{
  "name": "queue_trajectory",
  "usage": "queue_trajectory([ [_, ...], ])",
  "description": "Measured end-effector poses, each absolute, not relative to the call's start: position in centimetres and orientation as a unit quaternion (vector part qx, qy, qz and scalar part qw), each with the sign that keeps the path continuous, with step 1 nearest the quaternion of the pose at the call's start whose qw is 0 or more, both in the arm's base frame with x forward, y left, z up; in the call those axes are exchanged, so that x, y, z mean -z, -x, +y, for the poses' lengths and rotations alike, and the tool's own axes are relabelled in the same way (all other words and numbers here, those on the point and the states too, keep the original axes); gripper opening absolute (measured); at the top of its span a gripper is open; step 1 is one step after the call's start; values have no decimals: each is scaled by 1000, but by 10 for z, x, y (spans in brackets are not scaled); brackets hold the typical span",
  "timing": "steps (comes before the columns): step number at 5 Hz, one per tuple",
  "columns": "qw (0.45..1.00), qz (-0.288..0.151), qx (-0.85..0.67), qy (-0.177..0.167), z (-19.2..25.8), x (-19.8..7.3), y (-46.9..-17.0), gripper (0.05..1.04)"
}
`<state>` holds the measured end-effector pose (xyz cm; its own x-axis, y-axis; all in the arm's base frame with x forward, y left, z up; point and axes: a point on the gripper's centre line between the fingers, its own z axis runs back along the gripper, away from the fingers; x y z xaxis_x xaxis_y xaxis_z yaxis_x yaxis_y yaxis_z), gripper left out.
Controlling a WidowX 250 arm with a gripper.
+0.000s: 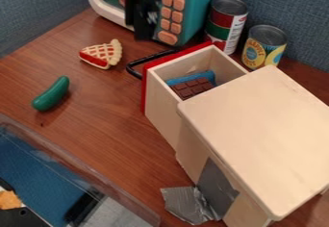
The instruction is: Open the drawer
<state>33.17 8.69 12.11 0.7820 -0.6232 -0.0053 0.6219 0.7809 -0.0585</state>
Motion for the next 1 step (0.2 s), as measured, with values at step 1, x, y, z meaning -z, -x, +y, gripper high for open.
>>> queue_trajectory([
  [1, 934, -19, 357, 9, 99, -174, -309, 1002],
])
